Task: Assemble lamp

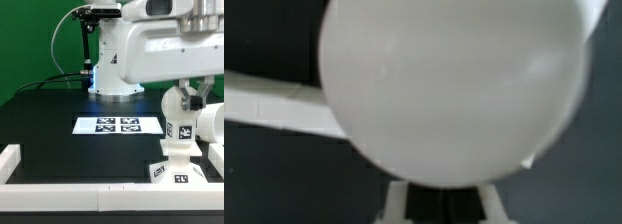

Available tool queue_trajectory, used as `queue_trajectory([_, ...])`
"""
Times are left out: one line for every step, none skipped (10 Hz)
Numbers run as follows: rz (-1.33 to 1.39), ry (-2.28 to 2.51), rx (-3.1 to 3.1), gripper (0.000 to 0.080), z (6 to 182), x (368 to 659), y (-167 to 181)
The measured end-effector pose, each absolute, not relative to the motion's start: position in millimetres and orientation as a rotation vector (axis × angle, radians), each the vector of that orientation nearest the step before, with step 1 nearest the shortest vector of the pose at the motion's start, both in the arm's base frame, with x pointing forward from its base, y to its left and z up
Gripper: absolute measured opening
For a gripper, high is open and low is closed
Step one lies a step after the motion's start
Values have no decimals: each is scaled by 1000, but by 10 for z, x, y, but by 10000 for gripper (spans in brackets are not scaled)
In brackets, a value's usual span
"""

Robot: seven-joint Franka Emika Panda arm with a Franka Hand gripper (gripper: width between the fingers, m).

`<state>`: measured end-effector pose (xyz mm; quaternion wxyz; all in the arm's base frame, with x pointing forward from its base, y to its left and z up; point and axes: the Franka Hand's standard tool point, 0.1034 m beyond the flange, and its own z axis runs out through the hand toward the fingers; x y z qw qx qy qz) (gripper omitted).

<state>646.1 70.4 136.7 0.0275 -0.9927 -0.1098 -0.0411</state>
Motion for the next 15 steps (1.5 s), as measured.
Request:
queue_trajectory([-117, -361, -3059, 1, 1383, 6462, 697])
queue_trajectory([-91, -323, -3058, 1, 1420, 6469, 669])
queue_trajectory([-107, -327, -3060, 150, 1431, 6494, 649])
queue_trajectory([-105, -325, -3060, 150, 1423, 6490, 650])
queue_trajectory([-105, -325, -3060, 327, 1421, 6489, 648])
queue_trajectory([-102, -293, -3061, 327, 1421, 6485, 651])
queue_trajectory([-80, -140, -3066, 528, 1423, 6451, 652])
queue_trajectory([-68, -65, -3067, 641, 1415, 6408, 651])
queue_trajectory([-62, -58, -3068, 641, 1394, 6351, 628])
queue_trajectory([-56, -58, -3072, 687, 1337, 6254, 621])
queue_trajectory([-59, -66, -3075, 696, 1270, 6168, 652])
queue_trajectory([-58, -70, -3077, 696, 1227, 6122, 667])
queue_trajectory([-58, -67, -3077, 699, 1227, 6116, 654])
queue_trajectory([-53, -65, -3078, 699, 1201, 6093, 640])
queue_trajectory([-52, -70, -3079, 699, 1184, 6082, 625])
